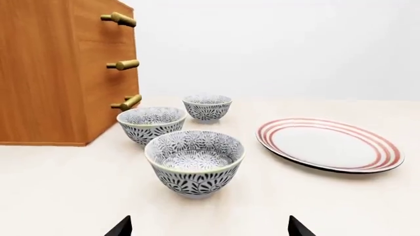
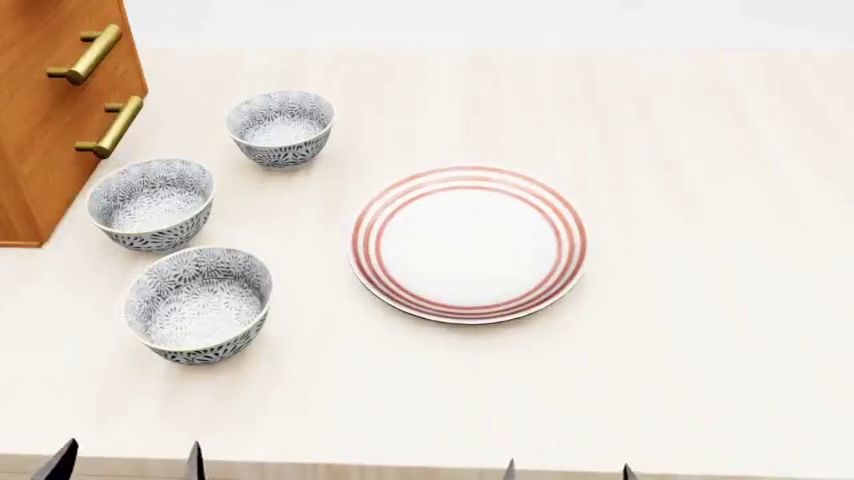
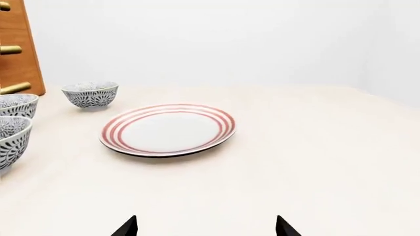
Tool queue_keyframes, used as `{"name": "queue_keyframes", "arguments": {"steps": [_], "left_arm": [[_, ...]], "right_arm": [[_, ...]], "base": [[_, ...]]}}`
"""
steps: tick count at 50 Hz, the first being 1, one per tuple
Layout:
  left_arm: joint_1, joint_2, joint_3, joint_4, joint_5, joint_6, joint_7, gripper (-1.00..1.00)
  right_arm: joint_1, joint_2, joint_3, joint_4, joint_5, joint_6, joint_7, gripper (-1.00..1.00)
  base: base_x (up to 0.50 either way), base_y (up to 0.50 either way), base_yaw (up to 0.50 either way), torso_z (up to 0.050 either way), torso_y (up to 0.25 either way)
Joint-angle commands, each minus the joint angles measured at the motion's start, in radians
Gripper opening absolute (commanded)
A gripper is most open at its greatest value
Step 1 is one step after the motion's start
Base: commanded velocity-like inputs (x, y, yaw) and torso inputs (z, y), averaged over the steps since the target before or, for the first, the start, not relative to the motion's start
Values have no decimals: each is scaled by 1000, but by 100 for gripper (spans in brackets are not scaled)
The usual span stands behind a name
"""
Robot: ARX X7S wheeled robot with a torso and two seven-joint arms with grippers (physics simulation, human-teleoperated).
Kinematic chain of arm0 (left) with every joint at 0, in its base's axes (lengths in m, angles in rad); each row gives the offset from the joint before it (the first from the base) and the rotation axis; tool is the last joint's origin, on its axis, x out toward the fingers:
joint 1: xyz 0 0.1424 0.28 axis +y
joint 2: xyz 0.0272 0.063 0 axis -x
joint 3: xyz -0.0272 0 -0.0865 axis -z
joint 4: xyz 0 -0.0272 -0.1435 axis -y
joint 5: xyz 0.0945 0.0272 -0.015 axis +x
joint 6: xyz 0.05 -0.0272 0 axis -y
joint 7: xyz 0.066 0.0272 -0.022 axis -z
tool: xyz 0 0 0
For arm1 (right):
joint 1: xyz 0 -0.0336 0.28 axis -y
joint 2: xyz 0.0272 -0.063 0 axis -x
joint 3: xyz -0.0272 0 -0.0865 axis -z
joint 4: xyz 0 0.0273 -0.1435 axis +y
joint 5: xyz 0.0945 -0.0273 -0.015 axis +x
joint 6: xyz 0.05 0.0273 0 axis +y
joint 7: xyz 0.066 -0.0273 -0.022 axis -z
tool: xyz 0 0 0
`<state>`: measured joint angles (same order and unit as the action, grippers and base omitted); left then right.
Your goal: Open the top drawer of the cabinet.
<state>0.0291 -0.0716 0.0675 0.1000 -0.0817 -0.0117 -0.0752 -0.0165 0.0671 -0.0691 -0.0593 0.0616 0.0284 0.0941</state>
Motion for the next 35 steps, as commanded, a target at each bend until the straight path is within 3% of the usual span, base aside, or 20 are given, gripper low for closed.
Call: {"name": "queue_keyframes", "arguments": {"steps": [1,23,35], "left_arm": [[27,-26,3,172,-50,-60,-15,100],[45,-92,-15,610,-112,-231,-78,100],[35,-113,-42,737,-156,-308,-112,100]], "right_arm": [[-26,18,-7,-157,20,75,39,100],[-32,83,-35,-633,-9,328,103,100],[9,103,-74,-799,-65,469,138,100]], "base": [[0,0,0,0,0],[0,0,0,0,0],[0,0,0,0,0]]}}
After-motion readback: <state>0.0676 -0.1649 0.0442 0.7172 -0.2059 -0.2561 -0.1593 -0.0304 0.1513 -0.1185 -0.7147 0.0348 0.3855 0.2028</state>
